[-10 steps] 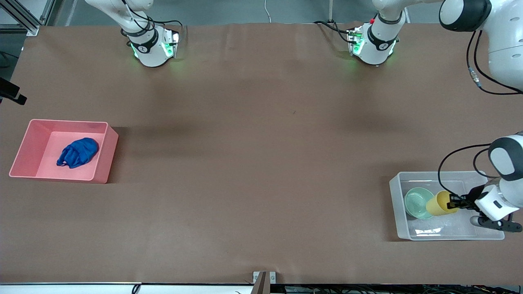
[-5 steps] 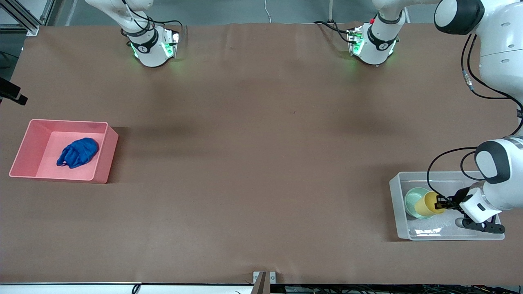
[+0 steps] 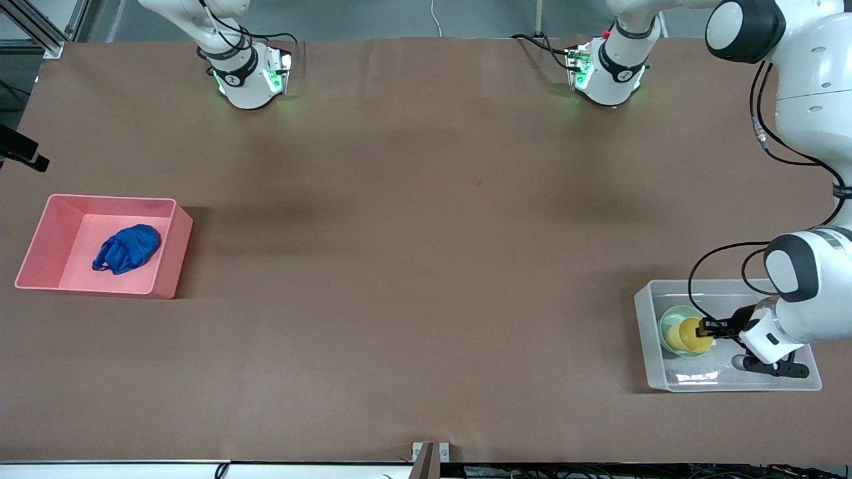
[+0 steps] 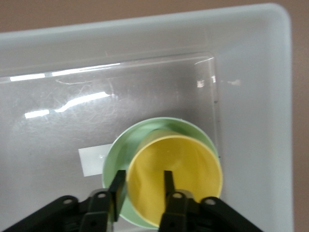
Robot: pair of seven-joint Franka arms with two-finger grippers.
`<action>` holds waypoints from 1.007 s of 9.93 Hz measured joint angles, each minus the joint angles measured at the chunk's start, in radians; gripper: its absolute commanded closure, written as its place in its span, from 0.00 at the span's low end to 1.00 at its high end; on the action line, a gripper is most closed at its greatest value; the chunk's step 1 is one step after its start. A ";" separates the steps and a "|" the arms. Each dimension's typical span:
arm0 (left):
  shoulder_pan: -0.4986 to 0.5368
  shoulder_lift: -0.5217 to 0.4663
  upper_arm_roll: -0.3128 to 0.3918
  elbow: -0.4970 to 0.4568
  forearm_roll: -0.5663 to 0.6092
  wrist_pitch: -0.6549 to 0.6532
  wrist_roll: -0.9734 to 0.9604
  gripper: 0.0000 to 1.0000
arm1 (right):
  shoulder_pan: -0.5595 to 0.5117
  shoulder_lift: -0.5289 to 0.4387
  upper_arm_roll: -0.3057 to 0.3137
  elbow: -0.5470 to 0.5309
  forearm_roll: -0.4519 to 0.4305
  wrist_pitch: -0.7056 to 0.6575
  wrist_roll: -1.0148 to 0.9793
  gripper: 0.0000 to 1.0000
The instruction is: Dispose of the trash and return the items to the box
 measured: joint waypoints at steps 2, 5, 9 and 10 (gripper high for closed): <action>-0.025 -0.032 -0.001 0.010 0.024 -0.005 -0.019 0.00 | 0.000 0.000 0.000 0.000 0.000 0.000 0.001 0.00; -0.027 -0.174 -0.013 0.014 0.025 -0.118 -0.034 0.00 | -0.001 0.000 -0.002 0.000 0.000 0.000 0.002 0.00; -0.029 -0.415 -0.062 -0.141 0.026 -0.190 -0.081 0.00 | -0.001 0.000 -0.002 0.000 0.000 0.000 0.002 0.00; -0.029 -0.478 -0.073 -0.201 0.026 -0.191 -0.086 0.00 | -0.001 0.000 -0.002 0.000 0.000 0.000 0.002 0.00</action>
